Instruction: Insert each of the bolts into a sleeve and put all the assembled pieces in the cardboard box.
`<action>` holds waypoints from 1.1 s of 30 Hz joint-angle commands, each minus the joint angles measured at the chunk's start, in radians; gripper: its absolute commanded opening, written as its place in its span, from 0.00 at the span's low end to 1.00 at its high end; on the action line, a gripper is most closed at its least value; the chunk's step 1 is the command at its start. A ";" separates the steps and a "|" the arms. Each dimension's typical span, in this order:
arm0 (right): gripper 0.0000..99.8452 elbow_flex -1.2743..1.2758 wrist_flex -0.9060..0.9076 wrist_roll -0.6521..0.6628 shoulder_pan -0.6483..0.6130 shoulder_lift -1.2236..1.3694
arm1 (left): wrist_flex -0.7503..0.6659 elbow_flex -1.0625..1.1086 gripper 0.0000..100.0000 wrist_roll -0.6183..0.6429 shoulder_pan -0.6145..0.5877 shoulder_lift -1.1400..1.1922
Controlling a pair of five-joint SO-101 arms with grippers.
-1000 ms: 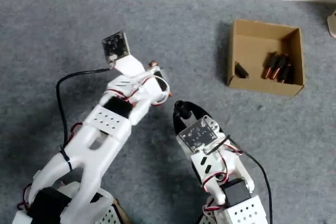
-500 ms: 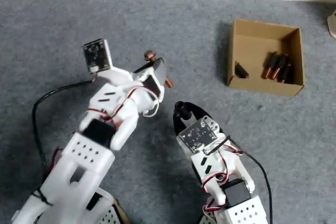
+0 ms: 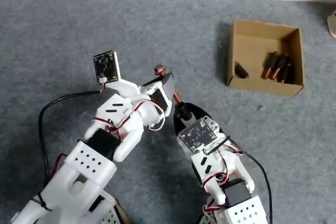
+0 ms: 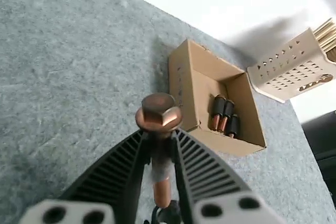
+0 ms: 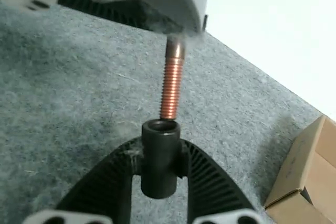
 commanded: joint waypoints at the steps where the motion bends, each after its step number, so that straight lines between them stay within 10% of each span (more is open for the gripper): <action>1: 0.01 0.117 0.001 0.012 -0.010 -0.016 | 0.011 -0.015 0.01 0.003 0.018 -0.031; 33: 0.01 0.117 0.001 0.041 0.015 -0.021 | 0.195 -0.033 0.01 -0.002 0.101 -0.061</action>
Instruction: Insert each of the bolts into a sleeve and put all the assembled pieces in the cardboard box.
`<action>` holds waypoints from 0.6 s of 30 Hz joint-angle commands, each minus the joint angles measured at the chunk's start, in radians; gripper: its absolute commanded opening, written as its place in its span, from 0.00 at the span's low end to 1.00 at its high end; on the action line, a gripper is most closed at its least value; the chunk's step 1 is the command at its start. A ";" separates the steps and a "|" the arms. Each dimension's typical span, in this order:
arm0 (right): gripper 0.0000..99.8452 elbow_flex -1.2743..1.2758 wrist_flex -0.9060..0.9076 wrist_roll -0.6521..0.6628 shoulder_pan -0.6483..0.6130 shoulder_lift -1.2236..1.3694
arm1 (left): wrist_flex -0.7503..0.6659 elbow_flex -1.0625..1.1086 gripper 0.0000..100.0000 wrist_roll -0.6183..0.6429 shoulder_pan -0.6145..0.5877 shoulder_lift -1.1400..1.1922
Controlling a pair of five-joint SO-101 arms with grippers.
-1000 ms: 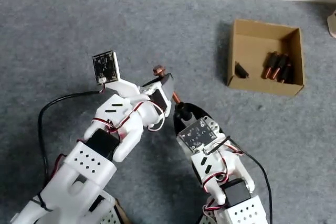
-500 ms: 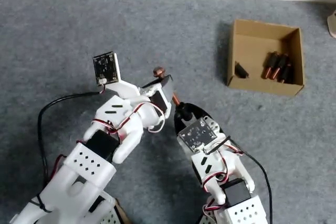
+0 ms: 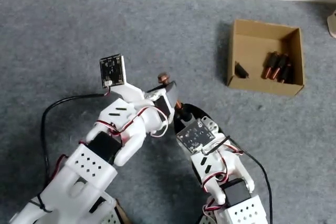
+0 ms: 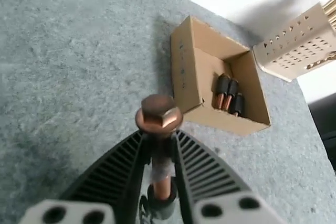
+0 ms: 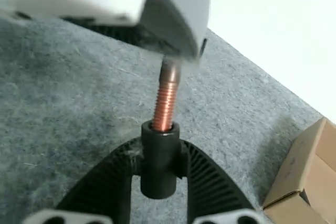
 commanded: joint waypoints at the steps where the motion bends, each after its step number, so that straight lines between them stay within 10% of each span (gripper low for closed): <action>1: 0.01 0.117 -0.005 0.009 0.031 -0.024 | 0.123 -0.033 0.01 -0.008 0.024 -0.059; 18: 0.01 0.117 -0.007 0.008 0.044 -0.025 | 0.118 0.056 0.01 -0.163 0.105 -0.090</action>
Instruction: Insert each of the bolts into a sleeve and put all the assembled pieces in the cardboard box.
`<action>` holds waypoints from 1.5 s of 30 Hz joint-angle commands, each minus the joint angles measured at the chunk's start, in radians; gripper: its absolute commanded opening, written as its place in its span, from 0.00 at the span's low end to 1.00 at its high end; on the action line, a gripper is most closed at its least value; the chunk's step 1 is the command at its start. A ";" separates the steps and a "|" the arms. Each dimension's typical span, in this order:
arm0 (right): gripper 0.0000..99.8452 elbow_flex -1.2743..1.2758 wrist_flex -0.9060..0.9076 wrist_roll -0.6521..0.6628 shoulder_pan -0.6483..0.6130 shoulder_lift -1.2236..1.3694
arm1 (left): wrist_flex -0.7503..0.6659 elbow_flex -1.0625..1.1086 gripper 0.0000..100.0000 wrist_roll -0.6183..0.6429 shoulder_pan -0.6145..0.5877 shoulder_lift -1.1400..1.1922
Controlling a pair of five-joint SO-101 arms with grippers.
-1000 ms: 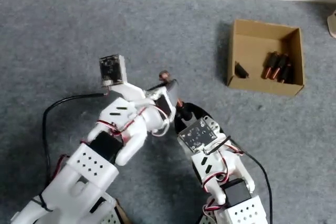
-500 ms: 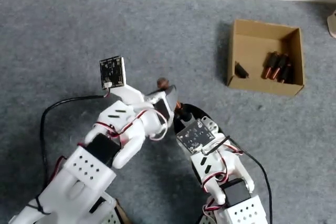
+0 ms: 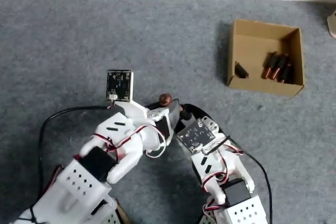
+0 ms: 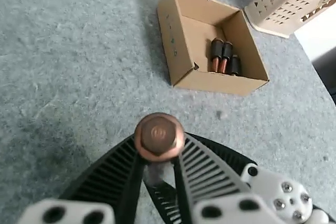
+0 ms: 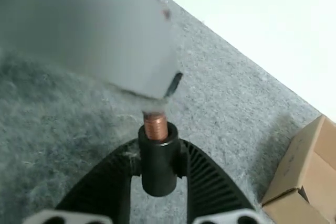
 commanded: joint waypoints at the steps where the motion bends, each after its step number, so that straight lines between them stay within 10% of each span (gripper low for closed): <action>1: 0.01 0.117 -0.007 0.006 0.024 -0.025 | -0.043 -0.004 0.01 -0.037 0.022 0.087; 10: 0.01 0.116 -0.007 0.006 0.033 -0.025 | -0.071 -0.004 0.02 -0.057 0.024 0.156; 30: 0.01 0.119 -0.002 0.008 0.045 -0.024 | -0.072 -0.001 0.41 -0.120 0.002 0.156; 45: 0.00 0.114 0.047 0.009 0.085 -0.015 | 0.048 -0.143 0.42 -0.115 -0.124 0.156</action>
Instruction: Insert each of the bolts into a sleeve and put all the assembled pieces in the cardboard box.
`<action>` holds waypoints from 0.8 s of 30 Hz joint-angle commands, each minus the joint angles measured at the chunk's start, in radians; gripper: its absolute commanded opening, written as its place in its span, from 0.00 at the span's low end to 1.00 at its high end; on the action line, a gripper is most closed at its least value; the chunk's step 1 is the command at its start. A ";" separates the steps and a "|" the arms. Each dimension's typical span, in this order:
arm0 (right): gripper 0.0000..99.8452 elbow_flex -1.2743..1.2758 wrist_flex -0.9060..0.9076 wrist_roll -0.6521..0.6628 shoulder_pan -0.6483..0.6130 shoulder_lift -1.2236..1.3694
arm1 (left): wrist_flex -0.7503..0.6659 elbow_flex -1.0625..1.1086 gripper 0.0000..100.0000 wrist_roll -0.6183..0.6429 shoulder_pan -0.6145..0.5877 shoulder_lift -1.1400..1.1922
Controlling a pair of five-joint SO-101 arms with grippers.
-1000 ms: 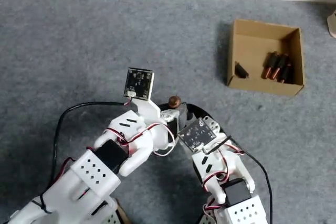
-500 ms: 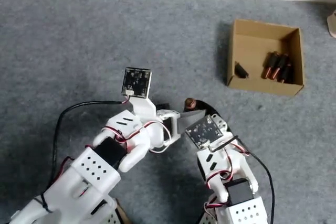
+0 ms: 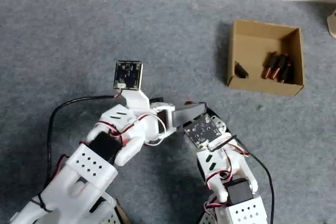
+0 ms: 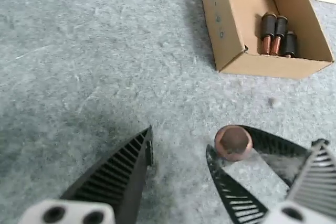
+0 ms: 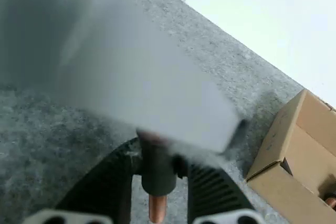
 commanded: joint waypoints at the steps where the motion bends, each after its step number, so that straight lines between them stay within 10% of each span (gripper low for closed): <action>1: 0.00 0.113 0.001 0.009 0.025 -0.013 | 0.044 -0.093 0.42 0.028 -0.012 -0.012; 24: 0.00 -0.295 -0.096 -0.048 0.205 0.567 | 0.063 -0.099 0.42 0.060 -0.122 -0.002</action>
